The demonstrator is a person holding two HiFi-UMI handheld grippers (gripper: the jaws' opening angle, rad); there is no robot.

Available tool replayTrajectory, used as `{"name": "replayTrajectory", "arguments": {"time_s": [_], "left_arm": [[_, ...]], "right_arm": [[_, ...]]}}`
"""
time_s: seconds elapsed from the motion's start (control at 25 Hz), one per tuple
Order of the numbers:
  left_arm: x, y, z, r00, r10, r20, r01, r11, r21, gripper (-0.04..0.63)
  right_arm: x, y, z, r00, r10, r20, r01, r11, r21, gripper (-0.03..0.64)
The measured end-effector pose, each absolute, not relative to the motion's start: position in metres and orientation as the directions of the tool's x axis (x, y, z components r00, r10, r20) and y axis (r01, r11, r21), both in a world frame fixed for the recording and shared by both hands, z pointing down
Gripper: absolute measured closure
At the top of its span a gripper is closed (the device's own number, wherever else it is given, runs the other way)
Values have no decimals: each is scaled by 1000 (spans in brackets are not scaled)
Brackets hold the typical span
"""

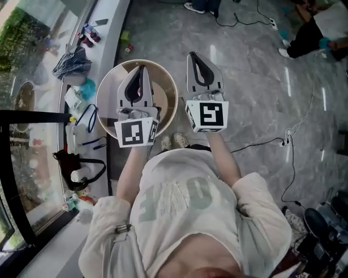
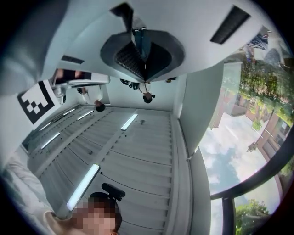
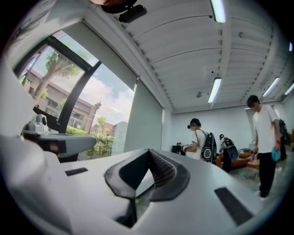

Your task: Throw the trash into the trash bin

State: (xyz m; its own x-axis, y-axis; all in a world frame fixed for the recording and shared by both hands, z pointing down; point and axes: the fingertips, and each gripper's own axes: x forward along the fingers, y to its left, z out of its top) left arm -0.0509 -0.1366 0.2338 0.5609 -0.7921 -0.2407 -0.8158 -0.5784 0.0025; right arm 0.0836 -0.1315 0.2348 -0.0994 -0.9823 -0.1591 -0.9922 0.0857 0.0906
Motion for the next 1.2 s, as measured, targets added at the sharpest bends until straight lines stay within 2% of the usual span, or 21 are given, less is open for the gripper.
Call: {"name": "replayTrajectory", "arguments": {"time_s": [0.2, 0.4, 0.6, 0.76, 1.04, 1.2], "left_arm": [[-111, -136, 221, 434, -860, -266, -893, -451, 0, 583], [-163, -130, 223, 338, -901, -271, -936, -351, 1, 583], [-192, -126, 228, 281, -927, -250, -959, -281, -39, 584], [-203, -121, 225, 260, -923, -284, -962, -273, 8, 584], [-215, -127, 229, 236, -933, -270, -968, -250, 20, 583], [-223, -130, 238, 217, -941, -259, -971, -236, 41, 583]], "right_arm": [[5, -134, 211, -271, -940, -210, -961, 253, 109, 603], [-50, -134, 213, -385, -900, -204, -922, 365, 132, 603], [-76, -135, 223, -435, -882, -180, -900, 422, 109, 603], [-86, -136, 231, -453, -877, -161, -891, 444, 91, 603], [-100, -138, 239, -491, -860, -140, -871, 482, 91, 603], [-107, -145, 254, -530, -844, -87, -847, 522, 98, 603]]}}
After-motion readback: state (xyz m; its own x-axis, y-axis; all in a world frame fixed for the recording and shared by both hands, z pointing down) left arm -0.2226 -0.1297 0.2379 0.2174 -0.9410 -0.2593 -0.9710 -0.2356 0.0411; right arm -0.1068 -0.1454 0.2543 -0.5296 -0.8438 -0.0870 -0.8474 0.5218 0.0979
